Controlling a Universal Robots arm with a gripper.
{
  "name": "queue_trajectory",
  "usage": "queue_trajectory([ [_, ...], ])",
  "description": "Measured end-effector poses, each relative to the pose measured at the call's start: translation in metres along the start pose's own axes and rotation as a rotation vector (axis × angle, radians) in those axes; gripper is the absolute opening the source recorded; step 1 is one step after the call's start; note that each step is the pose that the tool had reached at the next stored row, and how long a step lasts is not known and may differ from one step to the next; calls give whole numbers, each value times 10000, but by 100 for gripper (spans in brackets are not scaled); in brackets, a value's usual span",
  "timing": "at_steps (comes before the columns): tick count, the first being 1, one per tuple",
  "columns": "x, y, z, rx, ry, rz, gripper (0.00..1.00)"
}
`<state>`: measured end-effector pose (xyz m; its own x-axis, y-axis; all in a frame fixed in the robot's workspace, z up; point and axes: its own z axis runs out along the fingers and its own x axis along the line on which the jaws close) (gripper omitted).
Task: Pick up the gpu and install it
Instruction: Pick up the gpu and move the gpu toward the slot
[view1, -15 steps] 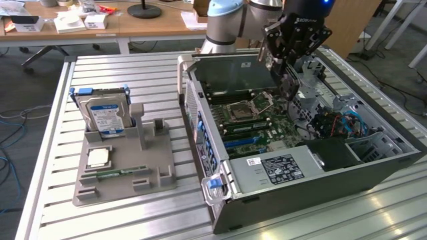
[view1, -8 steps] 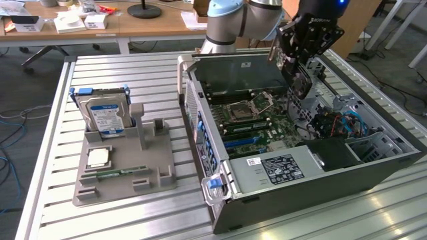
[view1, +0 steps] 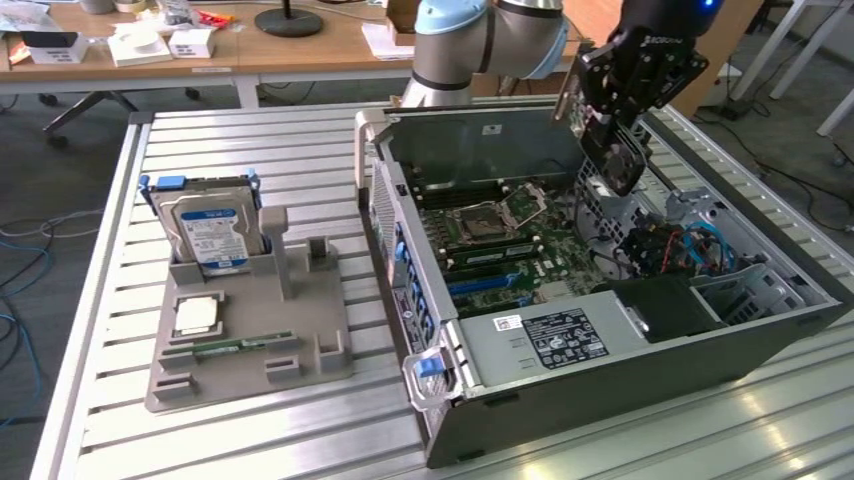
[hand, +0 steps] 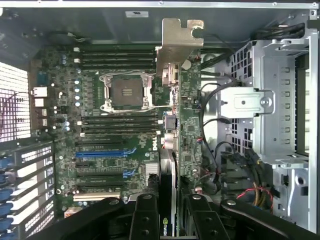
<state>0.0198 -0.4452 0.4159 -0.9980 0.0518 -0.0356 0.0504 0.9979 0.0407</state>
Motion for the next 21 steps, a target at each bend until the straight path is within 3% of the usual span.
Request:
queue_trajectory([
  [10, -169, 9, 7, -1, 0, 1, 26],
  [21, -177, 9, 7, -1, 0, 0, 26],
])
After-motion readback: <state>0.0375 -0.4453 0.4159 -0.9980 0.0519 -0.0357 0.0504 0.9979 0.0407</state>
